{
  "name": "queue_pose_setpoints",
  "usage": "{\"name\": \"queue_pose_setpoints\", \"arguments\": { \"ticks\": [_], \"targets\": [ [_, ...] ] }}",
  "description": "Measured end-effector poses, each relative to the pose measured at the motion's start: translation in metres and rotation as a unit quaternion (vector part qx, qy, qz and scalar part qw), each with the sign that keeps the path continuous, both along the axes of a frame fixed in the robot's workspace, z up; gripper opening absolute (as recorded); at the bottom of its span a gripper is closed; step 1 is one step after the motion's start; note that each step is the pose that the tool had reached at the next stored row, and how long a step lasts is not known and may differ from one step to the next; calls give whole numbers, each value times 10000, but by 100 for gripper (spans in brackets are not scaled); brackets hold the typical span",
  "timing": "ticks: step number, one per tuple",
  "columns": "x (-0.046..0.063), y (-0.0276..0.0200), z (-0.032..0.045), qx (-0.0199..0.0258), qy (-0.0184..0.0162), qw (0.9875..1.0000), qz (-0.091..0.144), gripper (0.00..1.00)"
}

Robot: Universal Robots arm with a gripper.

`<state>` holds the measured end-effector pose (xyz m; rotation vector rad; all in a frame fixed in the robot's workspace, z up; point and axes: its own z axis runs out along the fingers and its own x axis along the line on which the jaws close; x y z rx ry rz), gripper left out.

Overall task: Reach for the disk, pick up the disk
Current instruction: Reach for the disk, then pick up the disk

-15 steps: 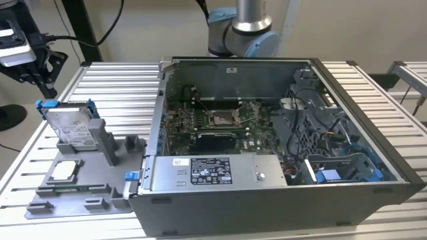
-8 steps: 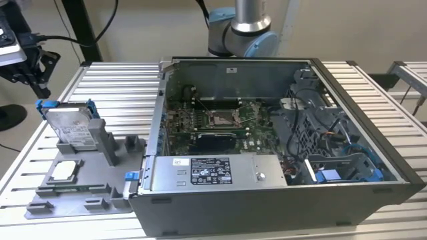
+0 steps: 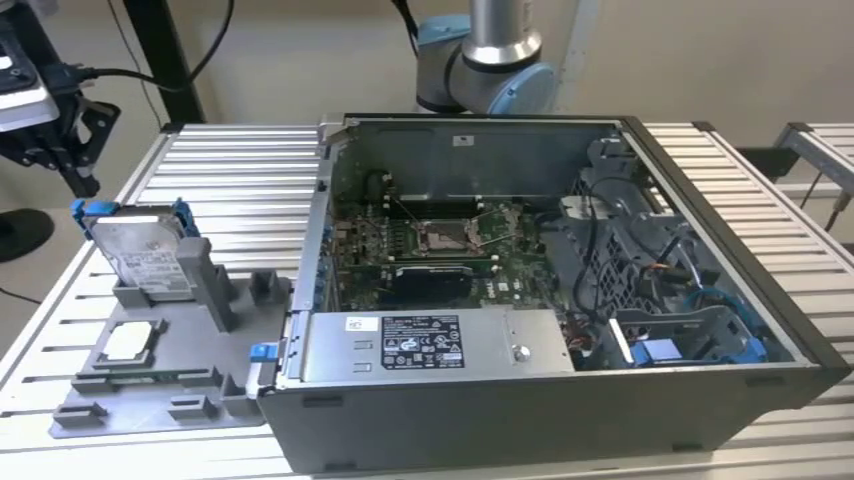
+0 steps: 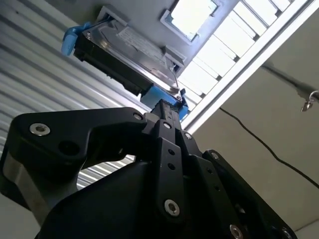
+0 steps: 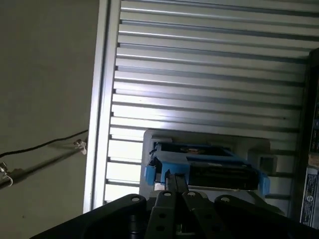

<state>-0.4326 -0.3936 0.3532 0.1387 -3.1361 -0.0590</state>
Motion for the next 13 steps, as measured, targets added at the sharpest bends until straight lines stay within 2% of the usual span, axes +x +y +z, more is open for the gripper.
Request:
{"name": "queue_pose_setpoints", "arguments": {
  "ticks": [3, 6, 9, 13],
  "targets": [
    [1, 0, 1, -10, 0, 9997, 262, 0],
    [0, 0, 0, -14, -3, 9986, 532, 0],
    [1, 0, 0, -18, -12, 9968, 795, 0],
    [1, 0, 2, -30, -48, 9939, 1102, 0]
  ]
}}
